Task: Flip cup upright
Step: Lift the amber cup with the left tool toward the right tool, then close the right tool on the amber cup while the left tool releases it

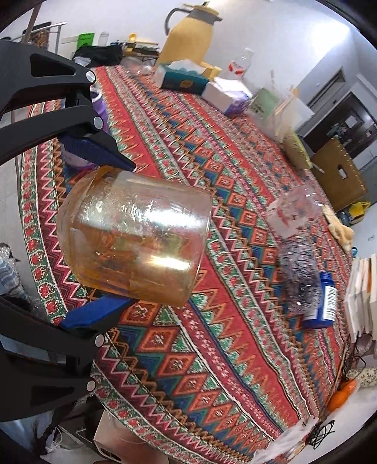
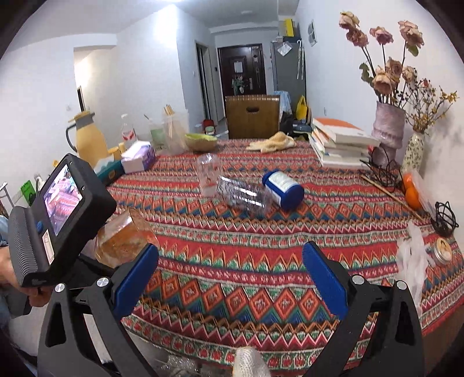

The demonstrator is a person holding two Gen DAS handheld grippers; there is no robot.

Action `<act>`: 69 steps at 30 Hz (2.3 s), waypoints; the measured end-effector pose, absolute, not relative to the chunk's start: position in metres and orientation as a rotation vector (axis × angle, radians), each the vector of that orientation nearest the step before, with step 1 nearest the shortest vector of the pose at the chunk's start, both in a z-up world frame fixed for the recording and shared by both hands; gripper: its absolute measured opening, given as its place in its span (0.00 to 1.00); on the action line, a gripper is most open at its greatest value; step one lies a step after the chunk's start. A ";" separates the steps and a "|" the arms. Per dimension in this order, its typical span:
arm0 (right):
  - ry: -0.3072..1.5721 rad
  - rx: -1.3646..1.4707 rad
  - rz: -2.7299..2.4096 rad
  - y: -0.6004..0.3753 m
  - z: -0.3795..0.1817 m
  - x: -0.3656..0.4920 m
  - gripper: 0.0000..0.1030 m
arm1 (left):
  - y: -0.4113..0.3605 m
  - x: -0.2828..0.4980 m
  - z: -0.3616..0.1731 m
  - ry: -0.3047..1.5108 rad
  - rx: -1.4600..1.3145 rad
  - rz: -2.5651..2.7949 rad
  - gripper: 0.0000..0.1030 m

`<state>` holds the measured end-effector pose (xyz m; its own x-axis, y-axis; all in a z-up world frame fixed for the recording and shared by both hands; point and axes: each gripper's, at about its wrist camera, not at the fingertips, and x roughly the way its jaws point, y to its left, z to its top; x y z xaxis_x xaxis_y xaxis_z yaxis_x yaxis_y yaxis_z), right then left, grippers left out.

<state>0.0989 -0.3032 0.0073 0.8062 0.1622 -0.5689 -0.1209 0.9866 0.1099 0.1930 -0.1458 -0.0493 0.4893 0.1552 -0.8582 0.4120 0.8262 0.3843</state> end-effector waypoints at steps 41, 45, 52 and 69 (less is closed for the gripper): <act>0.732 0.085 0.174 -0.253 -0.026 0.089 0.93 | -0.060 0.131 -0.015 0.751 0.222 -0.169 0.93; 0.737 0.083 0.189 -0.238 -0.026 0.088 0.93 | -0.044 0.118 -0.011 0.692 0.196 -0.130 0.93; 0.748 0.056 0.208 -0.209 -0.026 0.089 0.93 | -0.005 0.108 -0.012 0.662 0.062 -0.131 0.93; 0.794 0.056 0.192 -0.166 -0.034 0.107 0.93 | 0.042 0.102 -0.025 0.605 -0.019 -0.132 0.93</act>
<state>0.1067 -0.1658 -0.0342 0.6847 0.1927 -0.7029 -0.1505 0.9810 0.1223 0.1025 0.0425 -0.0249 0.8144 -0.1288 -0.5658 0.1178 0.9915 -0.0561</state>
